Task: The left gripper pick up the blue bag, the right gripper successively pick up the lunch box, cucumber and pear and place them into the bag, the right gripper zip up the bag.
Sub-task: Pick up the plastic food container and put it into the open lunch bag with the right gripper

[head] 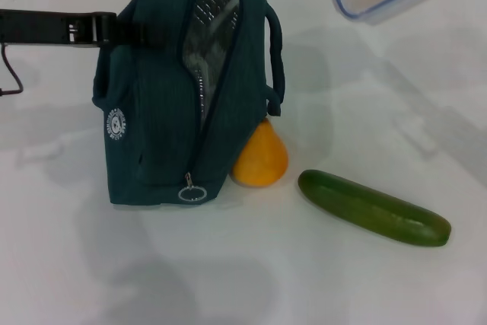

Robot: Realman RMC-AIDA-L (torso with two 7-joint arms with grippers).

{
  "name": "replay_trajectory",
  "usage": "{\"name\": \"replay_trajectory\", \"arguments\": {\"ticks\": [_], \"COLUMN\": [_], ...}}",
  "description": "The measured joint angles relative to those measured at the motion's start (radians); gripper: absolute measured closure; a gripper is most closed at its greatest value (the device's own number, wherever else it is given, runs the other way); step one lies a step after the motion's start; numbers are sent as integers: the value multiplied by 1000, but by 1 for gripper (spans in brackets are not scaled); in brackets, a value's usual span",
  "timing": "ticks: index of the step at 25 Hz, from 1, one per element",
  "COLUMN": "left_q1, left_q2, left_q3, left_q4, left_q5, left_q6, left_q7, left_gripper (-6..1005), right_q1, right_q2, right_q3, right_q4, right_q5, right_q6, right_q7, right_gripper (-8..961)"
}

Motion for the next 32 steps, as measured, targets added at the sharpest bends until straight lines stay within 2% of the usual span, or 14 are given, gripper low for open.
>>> {"name": "replay_trajectory", "arguments": {"ticks": [16,25,32], "left_q1": [0,-1,3], "left_q2": [-6,-10,-13], "left_q3": [0,0,0], "left_q4": [-7,-16,-16], "left_q5": [2,1,0], "left_q6": [-3,1,2], "left_q7": [32,38,53], "left_gripper": [936,936,935], "right_q1": [203,333,382], "right_q2": [0,0,0], "right_q3": [-2,-13,-10], "right_q4": [50,127,142], "right_q5": [20,-13,-81], "right_q6": [33,82,147], "right_q7": [3,-11,-19], "right_gripper": [775,767,760]}}
